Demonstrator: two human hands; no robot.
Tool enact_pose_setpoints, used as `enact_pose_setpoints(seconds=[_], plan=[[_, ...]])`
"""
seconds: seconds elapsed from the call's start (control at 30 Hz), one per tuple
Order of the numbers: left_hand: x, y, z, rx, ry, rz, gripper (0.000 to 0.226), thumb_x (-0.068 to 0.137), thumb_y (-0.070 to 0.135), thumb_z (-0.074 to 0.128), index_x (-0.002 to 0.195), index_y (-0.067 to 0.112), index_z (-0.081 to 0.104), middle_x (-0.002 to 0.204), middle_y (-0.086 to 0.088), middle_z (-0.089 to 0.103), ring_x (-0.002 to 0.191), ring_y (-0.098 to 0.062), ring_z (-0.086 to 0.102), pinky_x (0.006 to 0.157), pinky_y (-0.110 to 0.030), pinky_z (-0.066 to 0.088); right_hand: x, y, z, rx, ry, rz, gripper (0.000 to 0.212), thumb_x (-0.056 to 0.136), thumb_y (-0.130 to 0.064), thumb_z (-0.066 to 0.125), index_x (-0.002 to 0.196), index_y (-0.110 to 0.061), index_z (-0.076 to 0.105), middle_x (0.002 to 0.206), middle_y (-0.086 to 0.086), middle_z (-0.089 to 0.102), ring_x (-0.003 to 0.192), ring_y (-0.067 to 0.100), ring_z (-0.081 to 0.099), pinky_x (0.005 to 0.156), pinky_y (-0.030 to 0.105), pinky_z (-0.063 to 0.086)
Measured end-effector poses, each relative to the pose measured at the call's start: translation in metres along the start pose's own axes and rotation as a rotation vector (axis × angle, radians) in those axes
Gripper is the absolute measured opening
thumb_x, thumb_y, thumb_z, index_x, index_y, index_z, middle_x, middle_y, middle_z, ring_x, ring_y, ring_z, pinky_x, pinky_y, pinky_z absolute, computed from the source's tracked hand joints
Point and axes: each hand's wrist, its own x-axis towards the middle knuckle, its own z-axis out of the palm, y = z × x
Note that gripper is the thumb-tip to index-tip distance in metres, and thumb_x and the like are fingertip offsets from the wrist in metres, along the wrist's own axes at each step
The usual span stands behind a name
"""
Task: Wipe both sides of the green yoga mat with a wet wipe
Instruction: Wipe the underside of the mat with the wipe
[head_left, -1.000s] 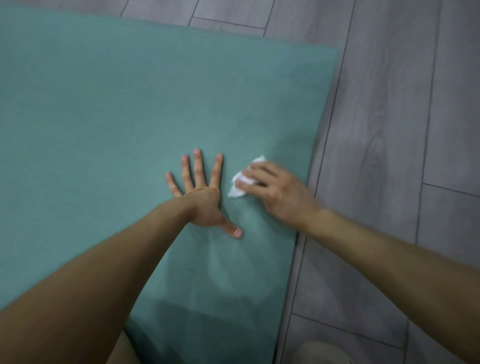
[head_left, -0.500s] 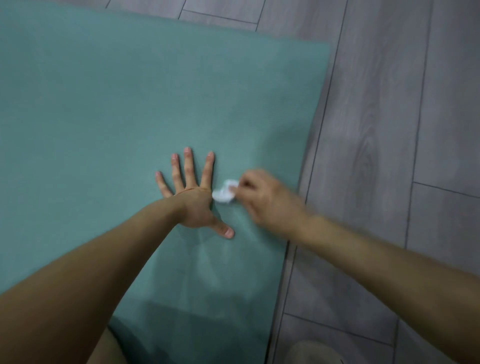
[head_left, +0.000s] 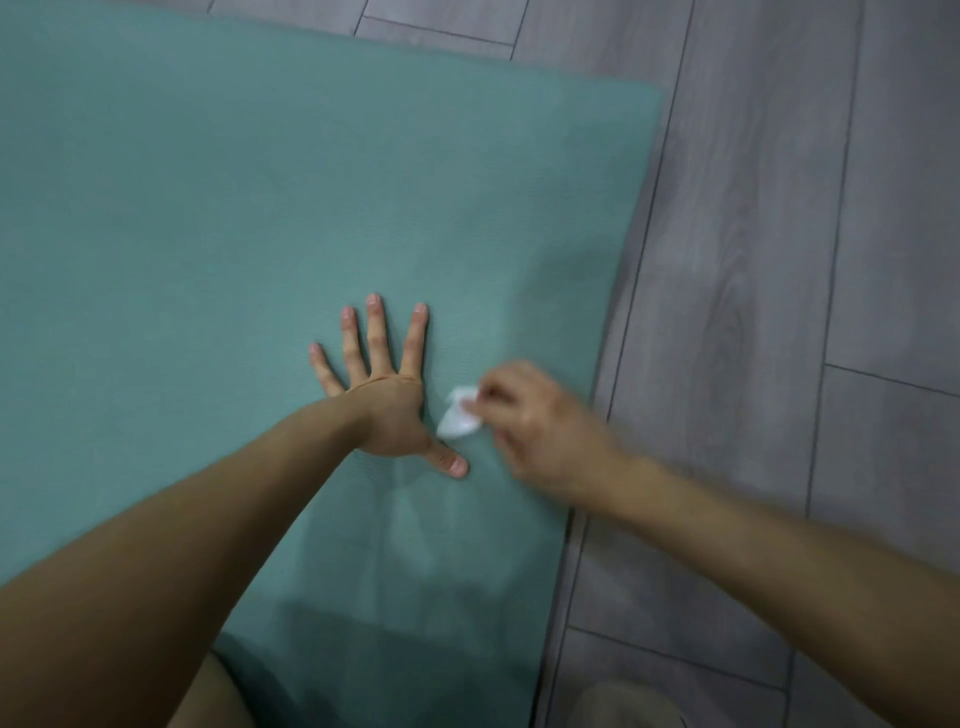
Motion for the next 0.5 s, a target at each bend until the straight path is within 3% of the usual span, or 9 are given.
enact_pose_setpoints(seconds=[0.1,0.2,0.27,0.3,0.4,0.5], plan=[[0.0,0.0,0.001,0.008,0.008,0.006,0.184,0.028,0.092,0.083,0.134,0.044,-0.058,0.137,-0.008,-0.071,0.13,-0.039,-0.062,0.111,-0.078,-0.021,0.004,0.021,-0.002,-0.113,-0.048,-0.166,0.027,0.098,-0.009,0.051,0.113,-0.004,0.073,0.104,0.014,0.062,0.095,0.032,0.058,0.074,0.041,0.055],[-0.001,-0.001,0.0,-0.017,0.002,0.017,0.183,0.028,0.091,0.085,0.134,0.045,-0.058,0.136,-0.007,-0.071,0.128,-0.037,-0.063,0.111,-0.077,-0.023,0.058,0.119,-0.047,-0.365,0.128,0.201,0.036,0.099,-0.037,0.044,0.11,-0.016,0.071,0.105,0.003,0.056,0.101,0.03,0.058,0.081,0.037,0.049],[-0.003,0.0,-0.001,-0.018,-0.002,0.013,0.183,0.028,0.091,0.085,0.134,0.045,-0.058,0.136,-0.007,-0.072,0.128,-0.037,-0.064,0.111,-0.077,-0.023,0.079,0.164,-0.079,-0.405,0.235,0.409,0.045,0.096,-0.04,0.042,0.112,-0.016,0.077,0.102,0.007,0.057,0.098,0.033,0.058,0.081,0.038,0.05],[-0.003,0.0,-0.001,-0.016,-0.004,0.011,0.183,0.028,0.091,0.085,0.133,0.045,-0.058,0.135,-0.007,-0.072,0.127,-0.037,-0.064,0.111,-0.077,-0.023,0.084,0.168,-0.084,-0.344,0.289,0.41,0.043,0.096,-0.036,0.045,0.113,-0.014,0.079,0.1,0.012,0.06,0.094,0.035,0.06,0.078,0.042,0.052],[-0.001,-0.001,-0.001,-0.011,0.0,0.014,0.183,0.028,0.091,0.085,0.133,0.044,-0.058,0.135,-0.006,-0.072,0.127,-0.037,-0.064,0.11,-0.077,-0.024,0.07,0.103,-0.05,-0.204,0.209,0.244,0.039,0.1,-0.028,0.048,0.112,-0.009,0.079,0.095,0.017,0.062,0.085,0.037,0.062,0.074,0.044,0.053],[0.002,-0.001,0.002,-0.003,0.017,-0.004,0.183,0.029,0.091,0.084,0.133,0.043,-0.059,0.134,-0.008,-0.072,0.128,-0.038,-0.064,0.111,-0.077,-0.023,0.022,0.011,0.004,0.003,-0.029,-0.056,0.024,0.101,-0.015,0.055,0.11,-0.006,0.076,0.097,0.015,0.061,0.087,0.033,0.057,0.072,0.044,0.052]])
